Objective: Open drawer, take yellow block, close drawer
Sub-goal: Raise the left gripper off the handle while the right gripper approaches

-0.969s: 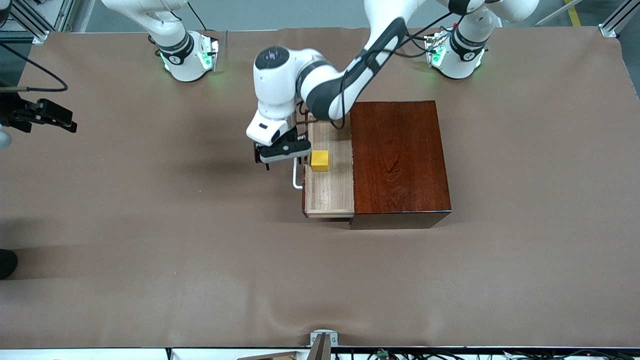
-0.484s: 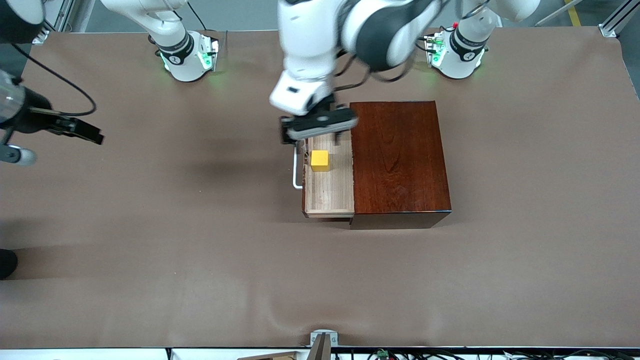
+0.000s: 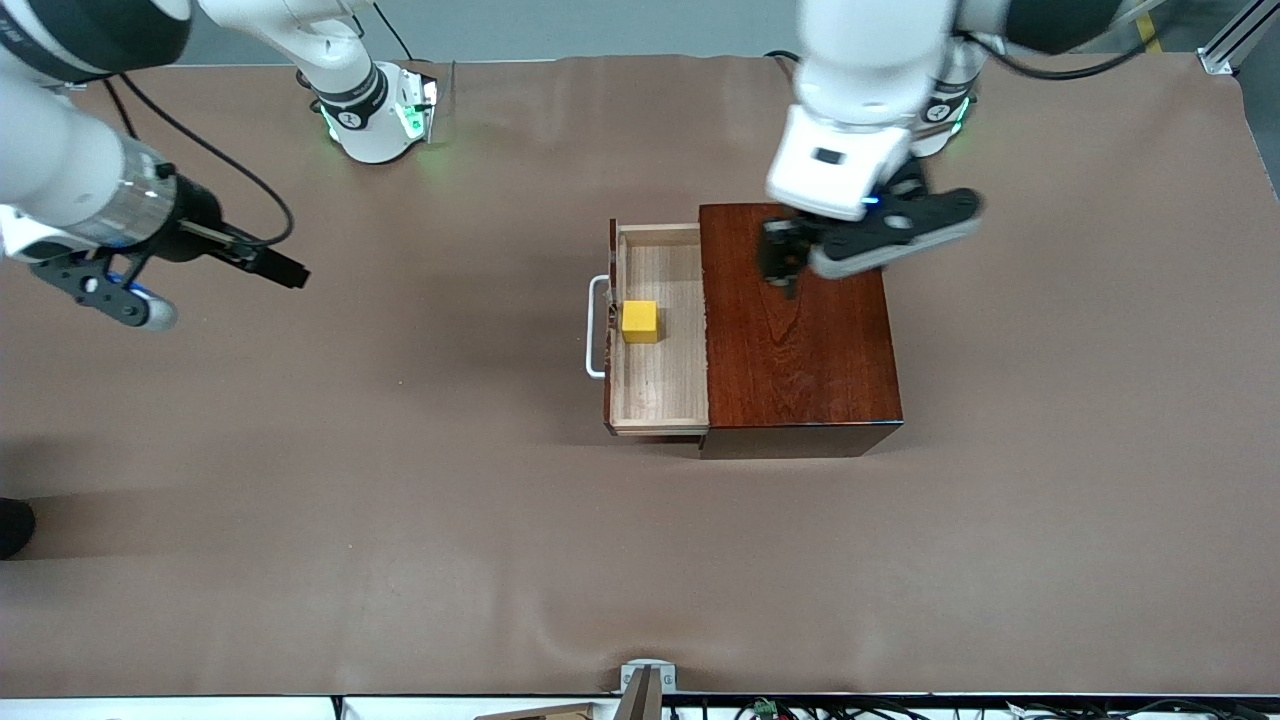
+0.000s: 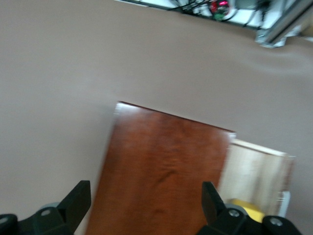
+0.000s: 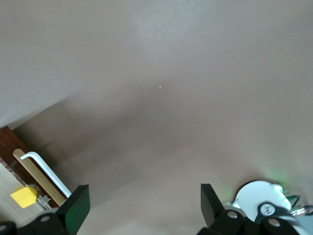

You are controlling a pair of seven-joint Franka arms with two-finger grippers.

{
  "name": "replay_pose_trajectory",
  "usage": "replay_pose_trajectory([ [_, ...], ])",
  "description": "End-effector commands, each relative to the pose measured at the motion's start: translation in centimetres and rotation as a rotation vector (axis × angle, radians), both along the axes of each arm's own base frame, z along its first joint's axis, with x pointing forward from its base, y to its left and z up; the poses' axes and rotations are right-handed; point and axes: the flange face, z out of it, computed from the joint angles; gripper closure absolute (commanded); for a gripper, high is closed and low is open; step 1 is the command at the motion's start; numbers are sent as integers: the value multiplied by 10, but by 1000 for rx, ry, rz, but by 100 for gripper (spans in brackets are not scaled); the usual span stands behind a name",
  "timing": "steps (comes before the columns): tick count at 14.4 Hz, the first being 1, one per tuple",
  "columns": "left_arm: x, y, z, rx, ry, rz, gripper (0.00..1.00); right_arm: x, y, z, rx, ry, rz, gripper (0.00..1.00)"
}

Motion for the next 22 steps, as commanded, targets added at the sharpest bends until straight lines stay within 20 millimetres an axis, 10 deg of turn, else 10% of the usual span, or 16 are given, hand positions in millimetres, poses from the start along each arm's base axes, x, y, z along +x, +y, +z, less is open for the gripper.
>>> replay_pose_trajectory([
  [1, 2, 54, 17, 8, 40, -44, 0, -6, 31, -6, -6, 25, -59, 0],
  [11, 12, 251, 26, -11, 156, -232, 0, -23, 141, -42, -32, 99, -285, 0],
  [22, -39, 263, -8, -43, 155, -249, 0, -46, 281, -120, -111, 54, -678, 0],
])
